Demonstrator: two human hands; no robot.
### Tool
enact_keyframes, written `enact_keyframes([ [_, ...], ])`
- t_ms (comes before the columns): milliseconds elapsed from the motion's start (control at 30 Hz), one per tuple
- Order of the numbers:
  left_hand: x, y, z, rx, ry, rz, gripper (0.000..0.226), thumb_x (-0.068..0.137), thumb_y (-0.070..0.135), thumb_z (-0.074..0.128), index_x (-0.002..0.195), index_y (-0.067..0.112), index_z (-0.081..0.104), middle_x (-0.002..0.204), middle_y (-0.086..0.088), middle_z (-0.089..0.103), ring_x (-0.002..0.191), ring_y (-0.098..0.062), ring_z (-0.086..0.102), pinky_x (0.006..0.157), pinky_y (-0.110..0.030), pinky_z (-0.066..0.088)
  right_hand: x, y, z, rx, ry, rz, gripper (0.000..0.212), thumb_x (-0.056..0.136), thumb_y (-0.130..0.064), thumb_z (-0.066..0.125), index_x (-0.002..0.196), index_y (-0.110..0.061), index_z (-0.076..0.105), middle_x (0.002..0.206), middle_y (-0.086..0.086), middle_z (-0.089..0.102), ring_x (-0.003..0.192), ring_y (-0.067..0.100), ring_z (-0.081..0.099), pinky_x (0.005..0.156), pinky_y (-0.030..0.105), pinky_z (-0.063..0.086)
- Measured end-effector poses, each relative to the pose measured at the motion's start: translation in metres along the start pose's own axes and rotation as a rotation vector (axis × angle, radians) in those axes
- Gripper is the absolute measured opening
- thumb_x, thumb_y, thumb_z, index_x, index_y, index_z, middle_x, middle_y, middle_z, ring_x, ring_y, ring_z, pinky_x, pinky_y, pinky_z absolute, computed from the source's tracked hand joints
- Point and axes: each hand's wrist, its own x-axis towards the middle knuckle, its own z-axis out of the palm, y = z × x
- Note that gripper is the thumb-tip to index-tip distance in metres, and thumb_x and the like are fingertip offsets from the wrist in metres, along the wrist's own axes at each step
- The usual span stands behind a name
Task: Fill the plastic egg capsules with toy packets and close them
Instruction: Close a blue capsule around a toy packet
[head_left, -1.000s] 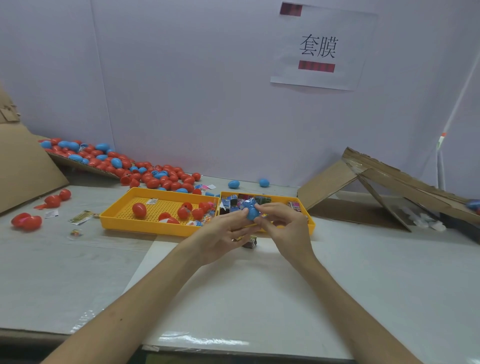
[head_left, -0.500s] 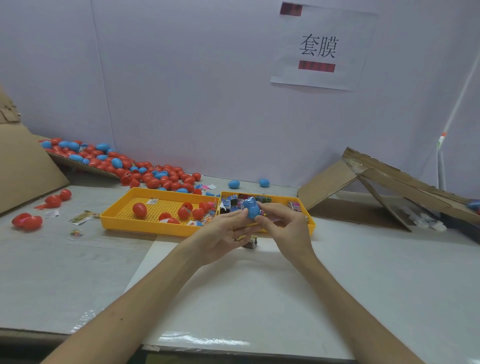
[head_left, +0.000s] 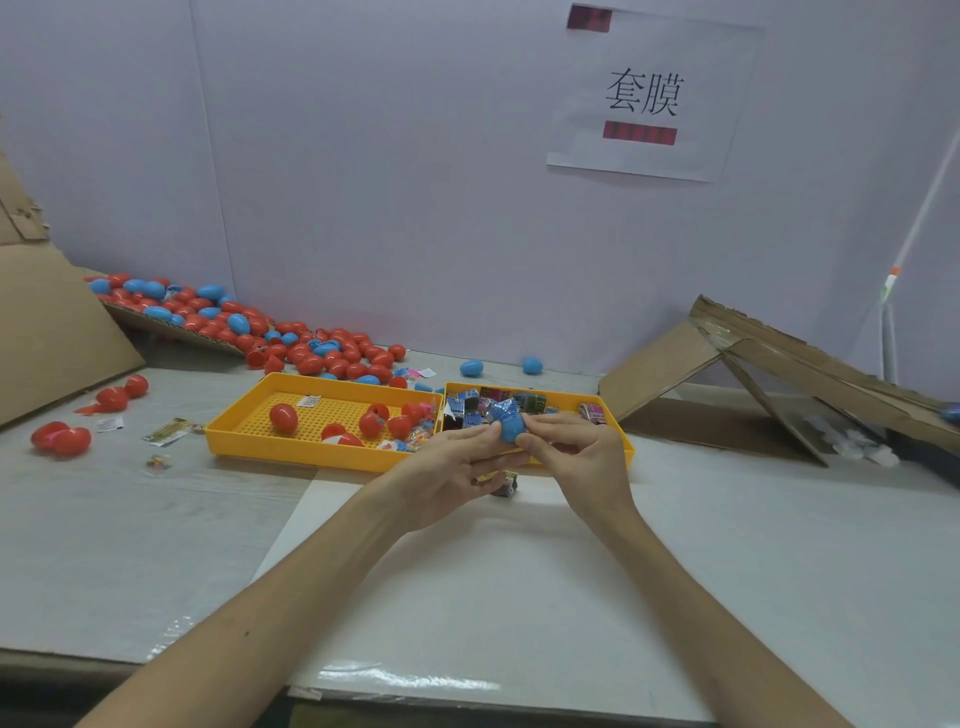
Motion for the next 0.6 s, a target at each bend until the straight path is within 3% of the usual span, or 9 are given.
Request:
enact_keyframes([
  [67,0.0,-0.001,0.0,-0.003,0.002,0.009,0.029,0.094,0.037,0.067,0.119,0.025,0.076,0.132,-0.003,0.069,0.122,-0.016,0.065,0.099,-0.033,0.044,0.0,-0.001,0.001,-0.007,-0.01,0.014,0.031,0.082,-0.005,0.08,0.106,-0.024,0.076,0.1,-0.01,0.077,0.092,0.006,0.072,0.078,0.021,0.055],
  [200,0.0,0.001,0.001,-0.002,0.004,0.027,0.03,0.094,0.04,0.067,0.119,0.025,0.076,0.134,-0.005,0.068,0.123,-0.017,0.065,0.099,-0.033,0.043,-0.003,-0.006,0.007,-0.037,-0.044,-0.042,0.045,0.087,-0.009,0.076,0.123,-0.036,0.067,0.11,-0.019,0.074,0.093,0.008,0.072,0.076,0.022,0.058],
  [333,0.0,0.0,0.0,0.007,0.021,0.023,0.025,0.093,0.037,0.069,0.112,0.023,0.079,0.128,-0.007,0.071,0.121,-0.019,0.066,0.099,-0.032,0.045,-0.004,-0.004,0.006,-0.101,-0.061,-0.109,0.041,0.087,-0.007,0.076,0.121,-0.029,0.07,0.105,-0.018,0.074,0.09,0.01,0.069,0.075,0.029,0.058],
  [467,0.0,-0.002,0.001,0.009,0.038,0.001,0.024,0.093,0.036,0.07,0.11,0.023,0.08,0.125,-0.005,0.072,0.119,-0.017,0.067,0.095,-0.029,0.048,-0.003,-0.001,0.005,-0.066,-0.035,-0.099,0.044,0.082,0.001,0.078,0.112,-0.031,0.072,0.096,-0.019,0.076,0.086,0.011,0.072,0.077,0.022,0.056],
  [600,-0.001,-0.003,0.0,0.007,0.03,-0.015,0.021,0.093,0.036,0.07,0.108,0.026,0.081,0.123,-0.002,0.073,0.119,-0.016,0.067,0.093,-0.028,0.048,-0.003,0.003,0.004,-0.052,-0.029,-0.096,0.044,0.081,0.005,0.077,0.11,-0.027,0.073,0.095,-0.026,0.074,0.092,0.0,0.072,0.08,0.013,0.054],
])
